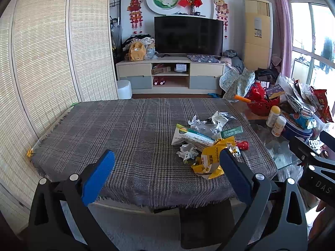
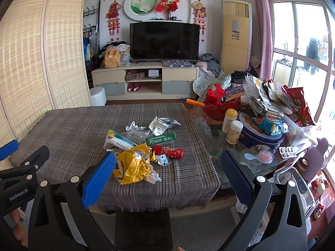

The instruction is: Collect trash

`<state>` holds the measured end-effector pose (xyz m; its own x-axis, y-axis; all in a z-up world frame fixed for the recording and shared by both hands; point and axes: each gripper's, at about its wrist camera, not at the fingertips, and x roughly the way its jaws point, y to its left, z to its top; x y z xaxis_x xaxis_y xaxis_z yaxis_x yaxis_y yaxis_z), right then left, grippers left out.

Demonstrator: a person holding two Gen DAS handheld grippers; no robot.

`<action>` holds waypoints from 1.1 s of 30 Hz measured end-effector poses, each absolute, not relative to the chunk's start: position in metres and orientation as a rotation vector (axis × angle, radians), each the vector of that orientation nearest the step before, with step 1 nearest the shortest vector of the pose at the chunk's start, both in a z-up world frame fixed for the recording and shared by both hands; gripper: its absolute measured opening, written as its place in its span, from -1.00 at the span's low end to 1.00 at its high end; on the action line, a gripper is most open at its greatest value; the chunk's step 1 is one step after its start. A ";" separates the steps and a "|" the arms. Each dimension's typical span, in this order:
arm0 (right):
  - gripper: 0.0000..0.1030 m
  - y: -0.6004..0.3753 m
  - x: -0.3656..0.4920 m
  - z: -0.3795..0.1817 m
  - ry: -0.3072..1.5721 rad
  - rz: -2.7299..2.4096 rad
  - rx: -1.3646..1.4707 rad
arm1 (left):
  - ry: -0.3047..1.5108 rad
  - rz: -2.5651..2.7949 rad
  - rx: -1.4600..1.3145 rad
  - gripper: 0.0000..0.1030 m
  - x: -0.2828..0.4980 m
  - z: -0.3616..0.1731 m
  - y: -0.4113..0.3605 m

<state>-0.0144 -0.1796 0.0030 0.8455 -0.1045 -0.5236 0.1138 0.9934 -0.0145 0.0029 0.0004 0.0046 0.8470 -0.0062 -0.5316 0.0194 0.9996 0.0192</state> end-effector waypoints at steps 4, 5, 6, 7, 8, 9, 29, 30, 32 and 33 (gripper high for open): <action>0.94 -0.180 -0.014 0.003 0.551 -0.117 0.018 | 0.559 -0.013 0.024 0.85 0.003 0.005 0.000; 0.94 -0.180 -0.014 0.003 0.551 -0.118 0.019 | 0.560 -0.014 0.024 0.85 0.003 0.005 0.000; 0.94 -0.180 -0.014 0.003 0.551 -0.119 0.020 | 0.560 -0.013 0.024 0.85 0.003 0.004 0.000; 0.94 -0.180 -0.014 0.003 0.551 -0.118 0.019 | 0.560 -0.014 0.024 0.85 0.003 0.005 0.000; 0.94 -0.179 -0.014 0.003 0.552 -0.118 0.018 | 0.559 -0.014 0.025 0.84 0.003 0.005 0.000; 0.94 -0.180 -0.014 0.003 0.552 -0.118 0.018 | 0.559 -0.014 0.024 0.85 0.003 0.005 0.000; 0.94 -0.178 -0.009 0.002 0.562 -0.113 0.026 | 0.558 -0.015 0.016 0.85 0.004 0.006 0.001; 0.94 -0.178 -0.009 0.002 0.563 -0.114 0.026 | 0.557 -0.014 0.016 0.84 0.005 0.006 0.001; 0.94 -0.178 -0.009 0.002 0.563 -0.113 0.025 | 0.557 -0.011 0.013 0.85 0.004 0.005 0.002; 0.94 -0.178 -0.009 0.002 0.562 -0.113 0.024 | 0.558 -0.011 0.011 0.85 0.005 0.005 0.003</action>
